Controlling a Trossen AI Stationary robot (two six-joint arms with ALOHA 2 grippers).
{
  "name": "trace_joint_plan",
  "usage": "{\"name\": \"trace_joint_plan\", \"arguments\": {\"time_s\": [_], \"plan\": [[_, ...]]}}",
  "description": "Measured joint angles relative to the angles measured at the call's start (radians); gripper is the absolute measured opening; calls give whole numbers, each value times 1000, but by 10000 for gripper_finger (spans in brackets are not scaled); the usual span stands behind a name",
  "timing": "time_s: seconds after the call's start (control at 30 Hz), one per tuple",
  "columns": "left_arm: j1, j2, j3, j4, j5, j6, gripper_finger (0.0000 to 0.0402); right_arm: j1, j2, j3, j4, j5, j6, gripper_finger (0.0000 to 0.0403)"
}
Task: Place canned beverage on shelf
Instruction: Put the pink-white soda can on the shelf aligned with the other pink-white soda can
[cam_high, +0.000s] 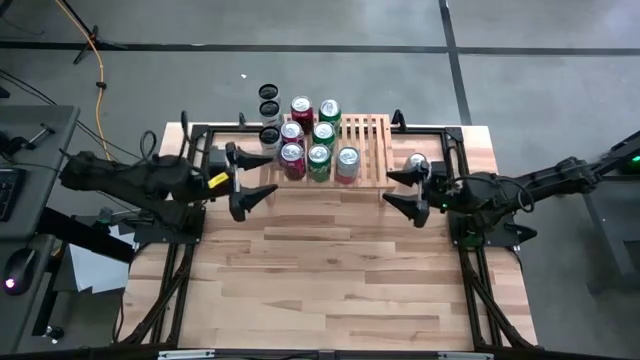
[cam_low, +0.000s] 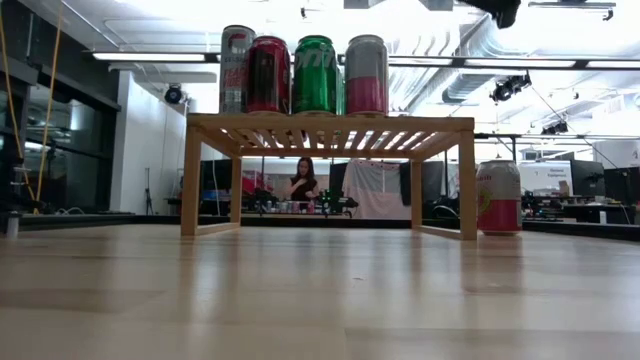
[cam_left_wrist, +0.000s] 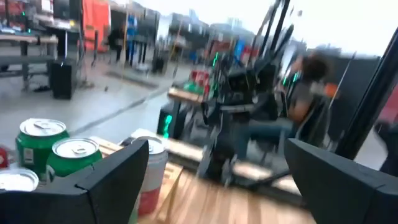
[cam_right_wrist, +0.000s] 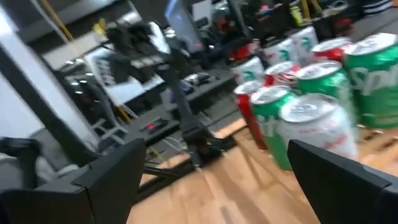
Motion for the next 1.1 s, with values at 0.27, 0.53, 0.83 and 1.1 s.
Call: {"name": "trace_joint_plan", "arguments": {"time_s": [0.27, 0.53, 0.83, 1.1], "plan": [[78, -154, -270, 281, 165, -89, 367, -4, 30, 0, 138, -44, -54, 378], [121, -156, -273, 265, 372, -139, 367, -4, 74, 0, 253, -46, -113, 378], [121, -157, -273, 266, 348, -112, 367, -4, 79, 0, 254, -31, -111, 378], [121, -157, -273, 264, 348, -110, 367, -4, 79, 0, 254, -31, -110, 378]]}}
